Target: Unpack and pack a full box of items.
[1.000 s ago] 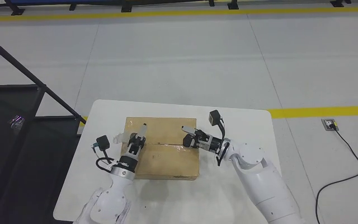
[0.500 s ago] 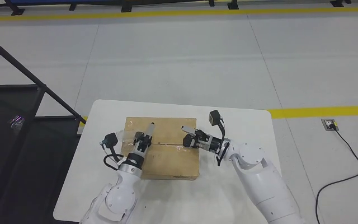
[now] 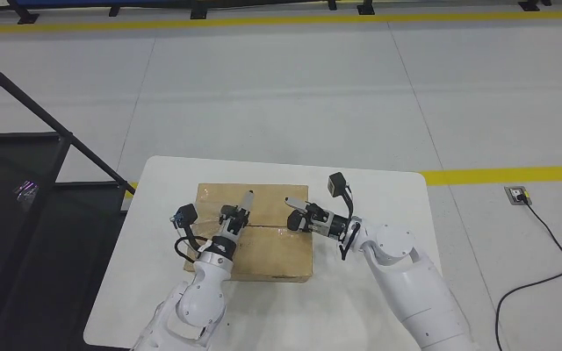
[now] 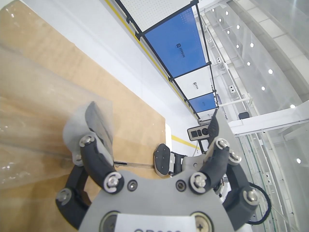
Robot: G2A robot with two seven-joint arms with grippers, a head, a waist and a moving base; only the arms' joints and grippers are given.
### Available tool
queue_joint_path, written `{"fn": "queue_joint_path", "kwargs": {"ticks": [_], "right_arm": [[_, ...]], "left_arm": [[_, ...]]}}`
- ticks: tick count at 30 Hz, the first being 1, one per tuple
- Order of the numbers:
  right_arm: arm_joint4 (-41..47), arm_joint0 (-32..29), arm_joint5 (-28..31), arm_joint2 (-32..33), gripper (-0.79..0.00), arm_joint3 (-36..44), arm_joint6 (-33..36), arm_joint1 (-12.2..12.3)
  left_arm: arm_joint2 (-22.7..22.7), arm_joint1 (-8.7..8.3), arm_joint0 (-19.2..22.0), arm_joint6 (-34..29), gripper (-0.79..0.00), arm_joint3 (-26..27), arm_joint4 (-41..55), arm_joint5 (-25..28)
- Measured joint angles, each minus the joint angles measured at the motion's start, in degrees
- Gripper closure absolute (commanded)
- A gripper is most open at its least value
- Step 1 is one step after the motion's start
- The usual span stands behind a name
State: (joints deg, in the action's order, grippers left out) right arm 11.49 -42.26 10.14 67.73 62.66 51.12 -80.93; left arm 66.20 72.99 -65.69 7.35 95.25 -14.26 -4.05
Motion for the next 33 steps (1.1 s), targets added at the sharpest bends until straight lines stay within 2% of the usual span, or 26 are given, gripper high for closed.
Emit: {"fn": "queue_joint_path", "kwargs": {"ticks": [17, 25, 33], "right_arm": [[0.00, -0.02, 0.00, 0.00, -0.785, 0.03, -0.02, 0.00], [-0.37, -1.89, -0.73, 0.08, -0.785, 3.23, -1.85, 0.34], [0.50, -3.52, 3.29, 0.91, -0.785, 5.55, -2.87, 0.75]], "left_arm": [[-0.49, 0.95, -0.97, -1.45, -0.785, 0.78, -2.40, 2.70], [0.08, 1.07, -2.16, -3.00, -0.785, 1.62, -3.86, 4.34], [-0.82, 1.54, -2.17, -3.66, -0.785, 1.78, -5.50, 4.57]]}}
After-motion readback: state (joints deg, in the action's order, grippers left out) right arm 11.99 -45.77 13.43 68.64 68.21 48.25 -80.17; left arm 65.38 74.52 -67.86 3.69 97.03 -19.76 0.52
